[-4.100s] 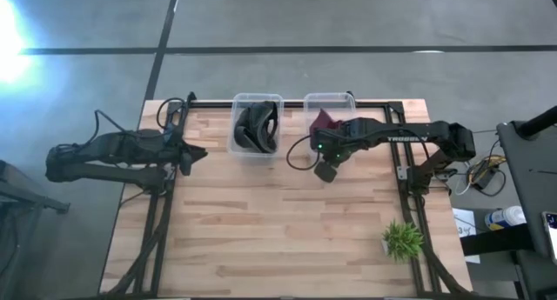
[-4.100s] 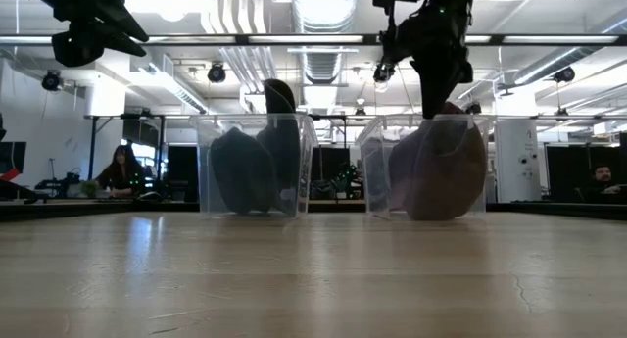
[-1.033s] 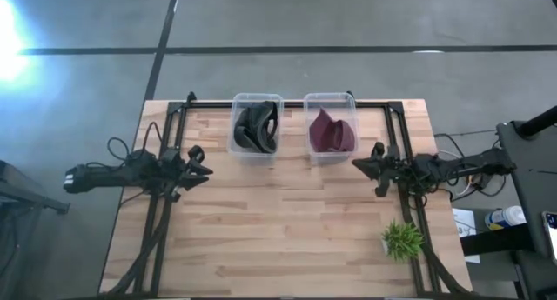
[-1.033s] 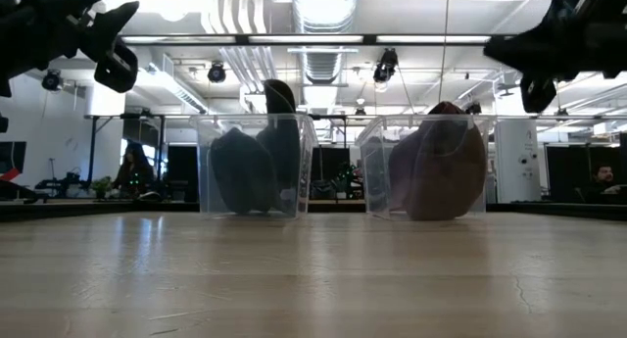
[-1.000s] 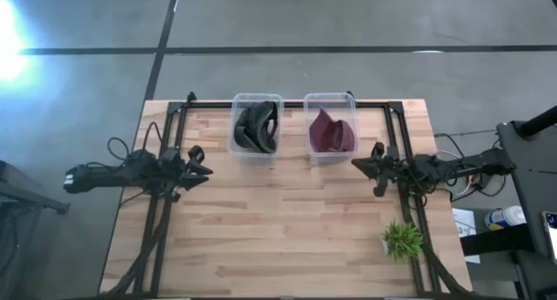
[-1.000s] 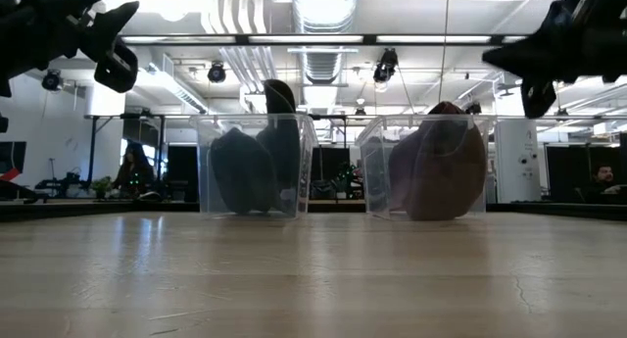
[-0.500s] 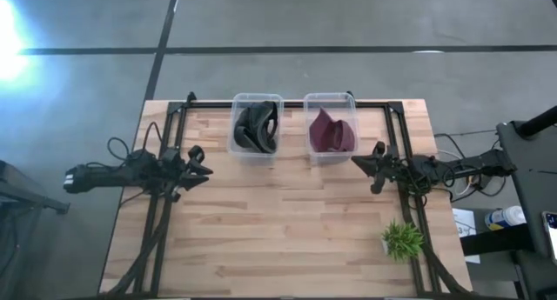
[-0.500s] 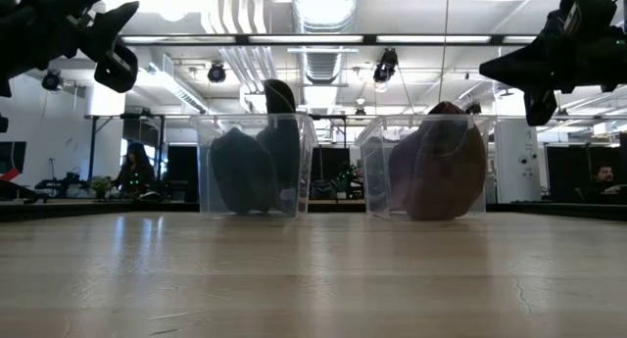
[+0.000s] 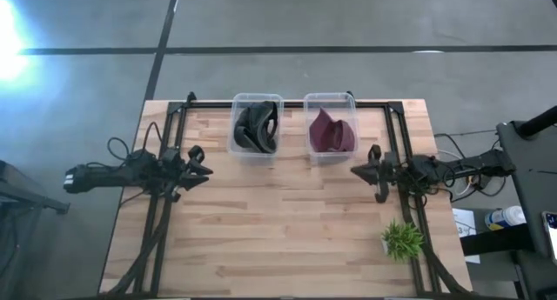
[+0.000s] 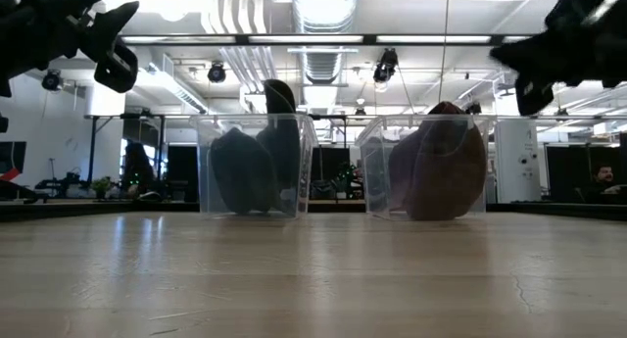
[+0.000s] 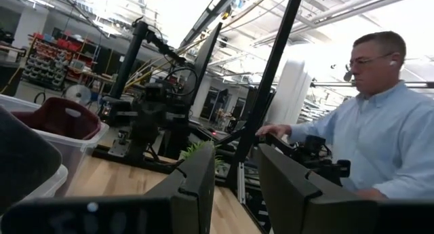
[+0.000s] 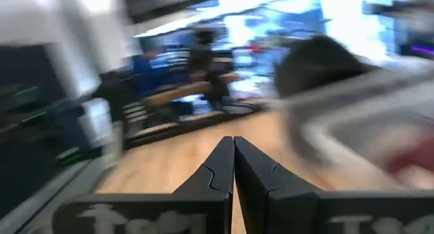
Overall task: Pick & Place hat
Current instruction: Return to Home Position
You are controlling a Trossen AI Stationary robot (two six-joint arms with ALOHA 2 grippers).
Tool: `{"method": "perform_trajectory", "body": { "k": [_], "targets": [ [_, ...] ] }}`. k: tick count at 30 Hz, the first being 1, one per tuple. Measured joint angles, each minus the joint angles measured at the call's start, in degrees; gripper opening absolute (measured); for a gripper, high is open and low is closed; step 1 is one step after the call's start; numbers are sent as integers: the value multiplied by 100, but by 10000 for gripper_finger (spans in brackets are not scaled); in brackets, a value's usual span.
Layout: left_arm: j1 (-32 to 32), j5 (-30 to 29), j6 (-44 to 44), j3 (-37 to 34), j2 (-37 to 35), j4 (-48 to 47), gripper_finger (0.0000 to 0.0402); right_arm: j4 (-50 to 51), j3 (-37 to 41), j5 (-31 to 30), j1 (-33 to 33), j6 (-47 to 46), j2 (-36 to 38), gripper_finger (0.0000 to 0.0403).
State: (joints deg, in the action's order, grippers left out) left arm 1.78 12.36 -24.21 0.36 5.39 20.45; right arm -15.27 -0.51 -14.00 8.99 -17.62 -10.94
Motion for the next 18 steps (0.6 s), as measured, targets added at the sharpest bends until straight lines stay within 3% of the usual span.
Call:
{"method": "perform_trajectory", "body": {
  "k": [3,6,9,18],
  "targets": [
    [0,0,0,0,0,0,106,-75,0,1103,-25,452,174,9],
    [0,0,0,-2,0,1,106,-37,-2,1778,-71,699,383,9],
    [0,0,0,-2,0,0,106,85,-4,1920,-142,907,602,9],
    [0,0,0,-2,0,1,106,980,-2,2048,-1167,1184,996,9]
  ]
}}
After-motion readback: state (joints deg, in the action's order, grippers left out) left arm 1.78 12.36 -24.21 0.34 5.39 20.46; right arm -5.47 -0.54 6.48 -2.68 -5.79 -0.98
